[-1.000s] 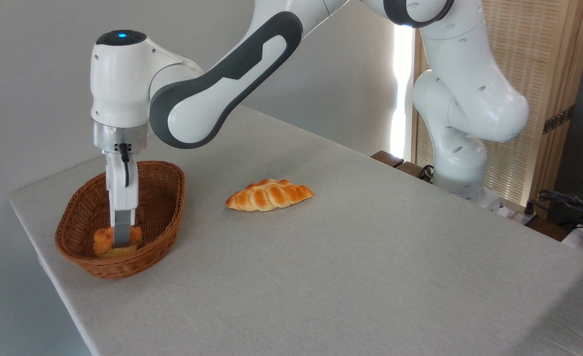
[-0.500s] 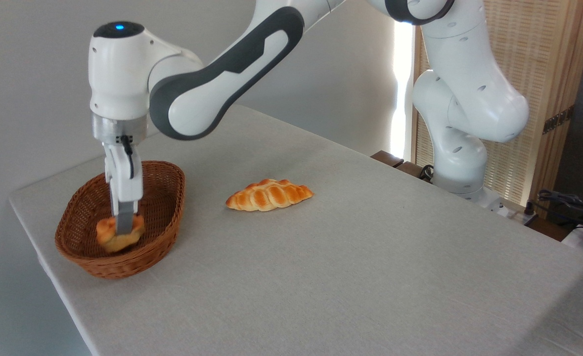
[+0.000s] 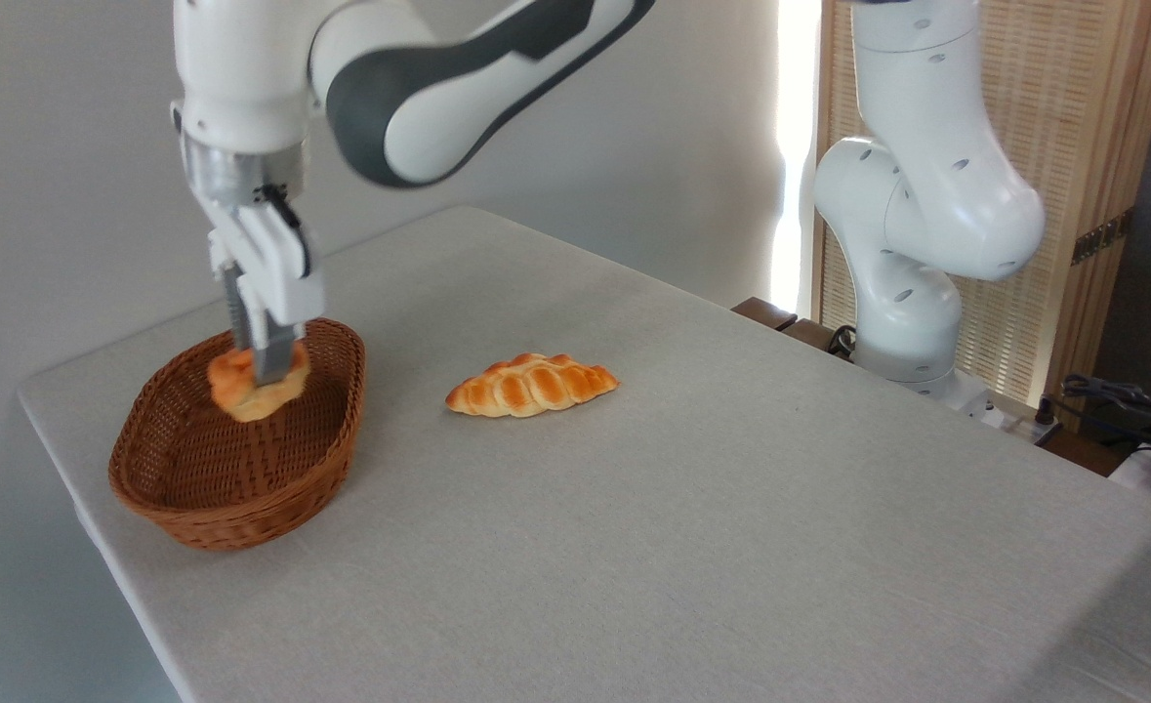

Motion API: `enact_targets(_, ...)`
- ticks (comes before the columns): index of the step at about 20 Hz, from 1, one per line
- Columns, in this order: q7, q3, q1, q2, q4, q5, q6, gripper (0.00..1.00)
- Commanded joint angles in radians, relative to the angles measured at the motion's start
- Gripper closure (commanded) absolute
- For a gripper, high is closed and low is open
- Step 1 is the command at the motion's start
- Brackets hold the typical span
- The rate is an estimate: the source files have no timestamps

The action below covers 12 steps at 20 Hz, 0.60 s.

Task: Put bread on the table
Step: 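Lift the orange roll out of the basket and carry it toward the pastry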

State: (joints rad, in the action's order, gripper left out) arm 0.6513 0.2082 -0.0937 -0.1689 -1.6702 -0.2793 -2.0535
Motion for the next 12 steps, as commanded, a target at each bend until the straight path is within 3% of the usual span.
enact_targets(1, 0.129, -0.065, -0.003, 0.109, -0.051, -0.012, 0.179, 0.63)
enact_targets(6, 0.447, -0.124, -0.003, 0.189, -0.198, -0.003, 0.214, 0.60)
enact_targets(8, 0.562, -0.128, -0.003, 0.190, -0.235, 0.060, 0.211, 0.56)
enact_targets(9, 0.630, -0.130, -0.003, 0.190, -0.250, 0.124, 0.211, 0.54)
enact_targets(12, 0.734, -0.135, -0.003, 0.189, -0.281, 0.247, 0.208, 0.46)
